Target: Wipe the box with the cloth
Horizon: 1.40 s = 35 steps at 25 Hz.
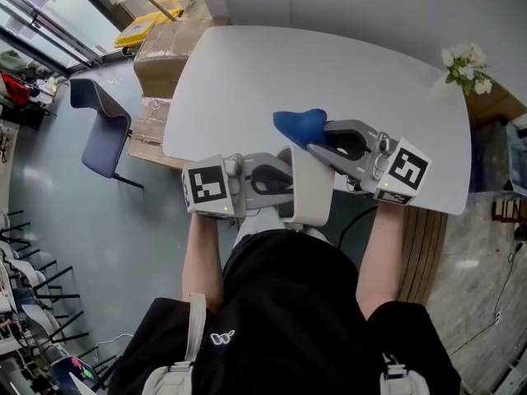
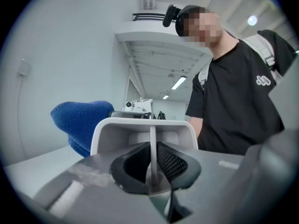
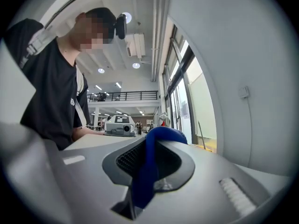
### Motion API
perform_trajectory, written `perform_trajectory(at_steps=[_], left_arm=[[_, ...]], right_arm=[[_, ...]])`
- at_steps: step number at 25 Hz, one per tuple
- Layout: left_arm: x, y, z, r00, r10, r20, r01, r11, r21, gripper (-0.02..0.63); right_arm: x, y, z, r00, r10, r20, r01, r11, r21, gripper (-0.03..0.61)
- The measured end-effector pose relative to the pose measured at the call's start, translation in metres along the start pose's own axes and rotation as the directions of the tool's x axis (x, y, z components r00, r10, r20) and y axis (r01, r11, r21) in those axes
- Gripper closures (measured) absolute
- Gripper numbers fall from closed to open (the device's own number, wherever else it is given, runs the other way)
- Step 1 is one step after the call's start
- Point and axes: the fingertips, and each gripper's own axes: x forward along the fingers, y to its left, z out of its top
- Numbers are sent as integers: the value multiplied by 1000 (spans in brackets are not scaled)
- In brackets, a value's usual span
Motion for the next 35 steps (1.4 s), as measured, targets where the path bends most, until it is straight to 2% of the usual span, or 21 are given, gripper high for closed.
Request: perform_trajectory(at_steps=[5, 8, 12, 16, 21, 28, 35], left_arm=[[-7, -5, 11, 998, -14, 65, 15, 1000, -6, 565], [-12, -6, 22, 990, -23, 137, 25, 1000, -12, 565], [-20, -5, 40, 971, -31, 238, 33, 999, -4, 565], [-29, -3, 59, 940, -34, 339, 37, 999, -1, 565], [-34, 2, 68, 915, -23, 402, 27, 1000, -4, 565], [-38, 16, 74, 897, 42, 440, -42, 999, -11, 565], [-51, 45, 72, 865, 192, 463, -185, 981, -61, 565]], right_arm=[[-15, -9, 3, 994, -9, 109, 2, 998, 64, 525], [-20, -11, -2, 991, -14, 130, 2, 996, 89, 526], [-21, -10, -8, 990, -15, 138, -1, 994, 112, 526], [-22, -10, -8, 987, -23, 156, 2, 991, 132, 526], [-22, -11, -16, 986, -31, 167, 4, 987, 161, 528], [-15, 1, -30, 987, -7, 159, -23, 983, 183, 526], [-11, 22, -33, 984, 68, 164, -99, 978, 185, 526]])
